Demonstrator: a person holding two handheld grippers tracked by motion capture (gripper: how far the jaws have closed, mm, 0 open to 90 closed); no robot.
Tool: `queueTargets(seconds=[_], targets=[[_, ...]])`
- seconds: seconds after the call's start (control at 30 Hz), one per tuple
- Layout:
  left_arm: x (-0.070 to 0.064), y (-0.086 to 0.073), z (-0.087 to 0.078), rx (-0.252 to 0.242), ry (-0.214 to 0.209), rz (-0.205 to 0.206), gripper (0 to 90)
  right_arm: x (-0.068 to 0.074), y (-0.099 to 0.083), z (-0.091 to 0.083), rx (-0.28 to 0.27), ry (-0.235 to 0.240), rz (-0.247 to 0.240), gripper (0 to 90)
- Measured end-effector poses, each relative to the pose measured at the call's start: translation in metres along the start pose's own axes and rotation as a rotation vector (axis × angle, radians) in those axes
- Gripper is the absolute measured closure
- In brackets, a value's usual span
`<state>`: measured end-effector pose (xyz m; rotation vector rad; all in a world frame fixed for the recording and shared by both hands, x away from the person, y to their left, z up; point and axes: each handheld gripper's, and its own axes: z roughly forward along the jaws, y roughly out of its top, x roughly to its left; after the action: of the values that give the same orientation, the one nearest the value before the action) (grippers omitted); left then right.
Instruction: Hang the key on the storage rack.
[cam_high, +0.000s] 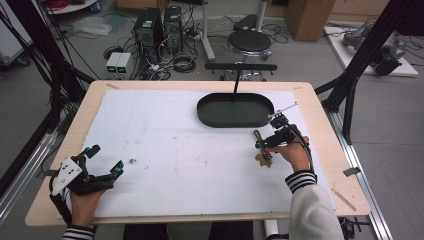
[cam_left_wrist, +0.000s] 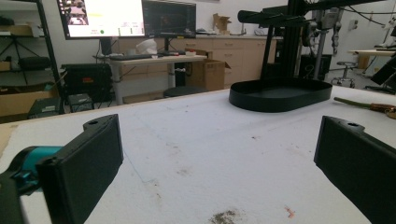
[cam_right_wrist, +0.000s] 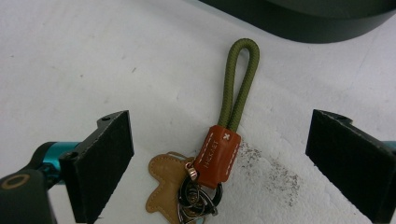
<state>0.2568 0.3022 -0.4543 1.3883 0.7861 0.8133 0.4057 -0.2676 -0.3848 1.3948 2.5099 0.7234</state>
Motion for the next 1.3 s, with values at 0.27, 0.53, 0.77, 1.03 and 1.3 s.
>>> queueTargets(seconds=[0.27, 0.53, 0.77, 1.03, 1.3], targets=[[0.000, 0.000, 0.000, -0.001, 0.000, -0.001, 1.7, -0.003, 0.002, 0.012, 0.075, -0.017, 0.031, 12.4], [0.000, 0.000, 0.000, 0.000, 0.000, 0.000, 1.7, -0.005, 0.002, 0.021, 0.121, -0.027, 0.066, 16.5], [0.000, 0.000, 0.000, 0.000, 0.000, 0.000, 1.7, -0.005, 0.002, 0.023, 0.151, -0.024, 0.086, 25.3], [0.000, 0.000, 0.000, -0.001, -0.001, -0.001, 1.7, -0.005, 0.002, 0.025, 0.170, -0.018, 0.091, 37.0], [0.000, 0.000, 0.000, -0.001, -0.002, 0.000, 1.7, -0.004, 0.003, 0.026, 0.187, -0.001, 0.085, 48.2]])
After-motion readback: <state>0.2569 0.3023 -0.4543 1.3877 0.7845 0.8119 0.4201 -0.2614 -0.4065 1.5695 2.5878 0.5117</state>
